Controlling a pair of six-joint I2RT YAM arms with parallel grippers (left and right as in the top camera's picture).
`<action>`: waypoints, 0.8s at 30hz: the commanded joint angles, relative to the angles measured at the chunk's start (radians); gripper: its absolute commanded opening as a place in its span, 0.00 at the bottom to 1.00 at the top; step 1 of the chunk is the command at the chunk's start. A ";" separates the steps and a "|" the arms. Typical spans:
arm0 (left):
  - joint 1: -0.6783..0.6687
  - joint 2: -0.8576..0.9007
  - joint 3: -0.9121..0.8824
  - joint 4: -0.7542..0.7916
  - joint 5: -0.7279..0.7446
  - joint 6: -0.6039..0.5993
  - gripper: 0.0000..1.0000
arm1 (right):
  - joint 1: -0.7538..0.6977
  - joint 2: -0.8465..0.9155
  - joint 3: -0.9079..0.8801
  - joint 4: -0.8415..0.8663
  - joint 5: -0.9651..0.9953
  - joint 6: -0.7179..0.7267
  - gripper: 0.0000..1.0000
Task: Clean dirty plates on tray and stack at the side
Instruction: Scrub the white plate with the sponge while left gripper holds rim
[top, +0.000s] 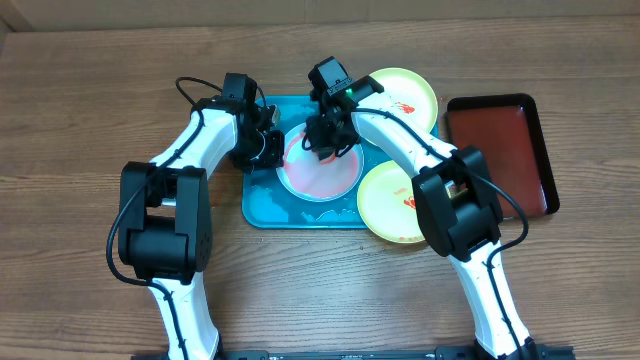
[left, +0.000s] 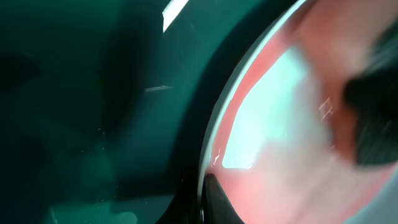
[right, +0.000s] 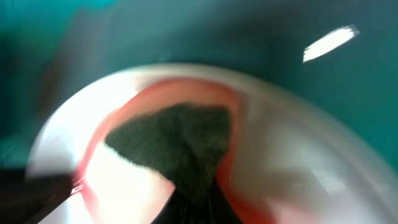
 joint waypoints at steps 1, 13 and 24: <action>0.007 0.021 -0.014 0.002 -0.077 0.005 0.04 | 0.034 0.057 -0.013 -0.034 -0.239 -0.037 0.04; 0.007 0.021 -0.014 0.002 -0.074 0.004 0.04 | 0.020 0.057 -0.013 -0.226 -0.166 -0.066 0.04; 0.006 0.021 -0.014 0.002 -0.073 -0.031 0.04 | -0.039 0.035 -0.011 -0.264 -0.037 -0.024 0.04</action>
